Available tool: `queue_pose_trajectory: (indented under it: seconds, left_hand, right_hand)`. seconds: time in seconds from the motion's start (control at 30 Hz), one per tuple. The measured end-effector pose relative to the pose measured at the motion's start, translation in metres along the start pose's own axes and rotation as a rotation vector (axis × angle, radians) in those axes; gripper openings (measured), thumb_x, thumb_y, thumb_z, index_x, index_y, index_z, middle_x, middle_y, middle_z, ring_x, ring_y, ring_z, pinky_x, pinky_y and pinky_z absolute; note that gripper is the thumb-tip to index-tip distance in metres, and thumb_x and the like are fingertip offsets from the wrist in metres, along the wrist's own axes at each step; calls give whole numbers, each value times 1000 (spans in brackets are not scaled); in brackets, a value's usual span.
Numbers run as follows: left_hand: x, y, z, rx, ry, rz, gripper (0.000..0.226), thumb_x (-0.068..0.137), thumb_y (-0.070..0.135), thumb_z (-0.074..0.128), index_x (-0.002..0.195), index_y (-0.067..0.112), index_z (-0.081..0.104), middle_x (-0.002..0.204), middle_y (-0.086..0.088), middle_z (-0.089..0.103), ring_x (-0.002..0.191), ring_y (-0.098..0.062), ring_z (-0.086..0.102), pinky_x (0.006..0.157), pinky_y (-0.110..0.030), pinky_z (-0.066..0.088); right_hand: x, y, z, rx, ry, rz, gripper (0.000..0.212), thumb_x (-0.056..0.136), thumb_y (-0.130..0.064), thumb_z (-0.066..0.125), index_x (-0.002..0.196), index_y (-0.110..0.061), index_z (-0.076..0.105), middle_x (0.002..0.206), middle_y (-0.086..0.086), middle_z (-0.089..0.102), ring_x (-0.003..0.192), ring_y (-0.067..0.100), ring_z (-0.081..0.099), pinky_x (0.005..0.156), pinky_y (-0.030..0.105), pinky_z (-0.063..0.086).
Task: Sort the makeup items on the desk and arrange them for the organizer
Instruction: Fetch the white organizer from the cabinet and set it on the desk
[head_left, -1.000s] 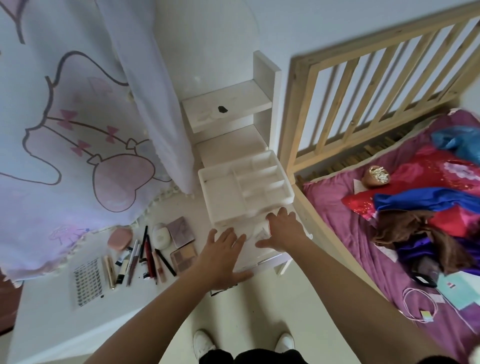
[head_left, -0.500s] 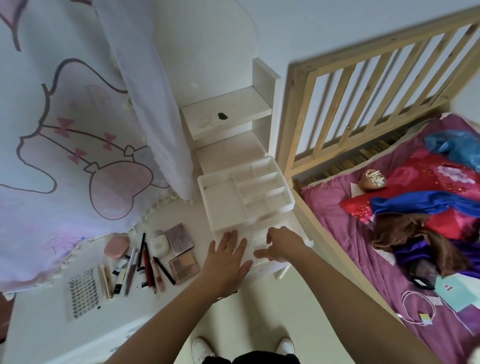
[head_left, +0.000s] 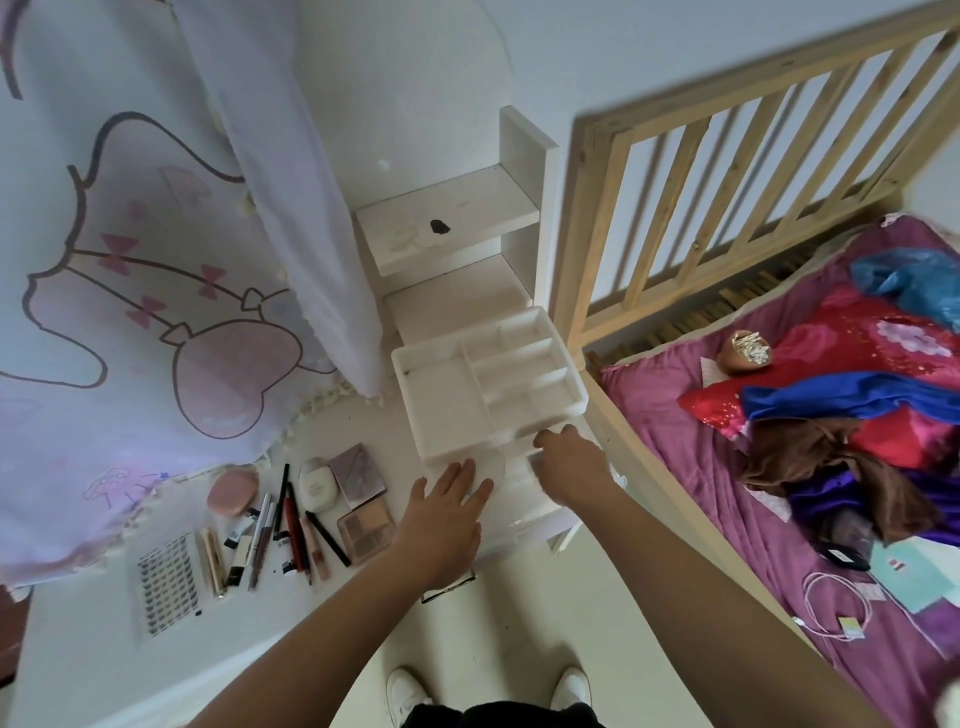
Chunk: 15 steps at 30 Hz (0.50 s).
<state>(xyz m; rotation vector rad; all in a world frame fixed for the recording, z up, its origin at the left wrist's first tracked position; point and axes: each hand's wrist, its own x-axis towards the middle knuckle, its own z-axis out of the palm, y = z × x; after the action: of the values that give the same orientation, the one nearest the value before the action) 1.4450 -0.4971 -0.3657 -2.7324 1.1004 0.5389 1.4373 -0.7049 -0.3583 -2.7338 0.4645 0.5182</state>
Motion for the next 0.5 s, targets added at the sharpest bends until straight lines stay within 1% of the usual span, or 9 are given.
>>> queue_pose_trajectory:
  seconds: [0.07, 0.1, 0.17, 0.2, 0.27, 0.33, 0.37, 0.4, 0.5]
  left_hand:
    - [-2, -2, 0, 1, 34, 65, 55, 102, 31, 38, 155, 25, 25, 165, -11, 12, 151, -28, 18, 113, -52, 24]
    - [-3, -4, -1, 5, 68, 102, 52, 99, 30, 41, 150, 25, 36, 162, -12, 25, 146, -30, 31, 108, -52, 31]
    - [-5, -6, -5, 25, 109, 151, 43, 95, 29, 45, 138, 27, 49, 148, -7, 46, 128, -29, 50, 98, -47, 37]
    - [-5, -5, -8, 29, 115, 155, 40, 95, 27, 45, 136, 27, 49, 141, -4, 50, 121, -27, 53, 96, -44, 36]
    - [-1, -3, -11, 24, 102, 123, 43, 94, 20, 47, 137, 26, 44, 141, -4, 46, 117, -27, 51, 94, -41, 35]
    - [6, -1, -12, 26, 70, 80, 56, 91, 16, 52, 143, 26, 34, 154, -9, 30, 124, -30, 47, 96, -41, 36]
    - [10, 1, -13, 34, 37, 65, 63, 90, 16, 55, 147, 26, 29, 159, -10, 22, 127, -32, 44, 98, -42, 36]
    - [15, 2, -15, 47, 0, 60, 70, 89, 17, 59, 149, 27, 24, 160, -10, 19, 128, -32, 44, 99, -42, 36]
    - [27, 9, -24, 92, -55, 52, 79, 84, 20, 68, 149, 26, 23, 146, -8, 36, 118, -31, 53, 91, -39, 42]
  right_hand:
    - [2, 7, -2, 26, 35, 39, 34, 98, -27, 53, 131, -17, 54, 124, 11, 52, 107, 31, 62, 90, 36, 50]
    - [3, 8, -2, 61, 31, 52, 35, 99, -34, 53, 128, -14, 55, 122, 11, 54, 105, 30, 62, 90, 35, 51]
    - [2, 7, 0, 93, -1, 65, 52, 93, -52, 59, 126, -11, 53, 121, 11, 53, 105, 30, 62, 89, 34, 51]
    - [1, 5, 2, 85, -14, 64, 59, 89, -55, 63, 127, -11, 52, 122, 11, 51, 105, 30, 62, 89, 34, 50]
    - [0, 2, 4, 110, -11, 62, 58, 85, -44, 70, 131, -13, 51, 122, 10, 49, 104, 28, 62, 87, 34, 51]
    - [-2, 1, 4, 173, -19, 72, 56, 81, -29, 71, 132, -17, 53, 123, 8, 48, 104, 27, 61, 82, 30, 51]
    - [-4, 2, 3, 196, -22, 74, 58, 79, -25, 71, 133, -19, 53, 124, 8, 48, 105, 27, 60, 80, 30, 50]
    - [-5, 4, 2, 213, -21, 77, 60, 78, -23, 72, 134, -21, 52, 125, 8, 47, 108, 26, 59, 81, 30, 50]
    - [-13, 13, -3, 253, 33, 79, 62, 76, -25, 73, 134, -24, 52, 127, 7, 48, 110, 26, 57, 84, 29, 48]
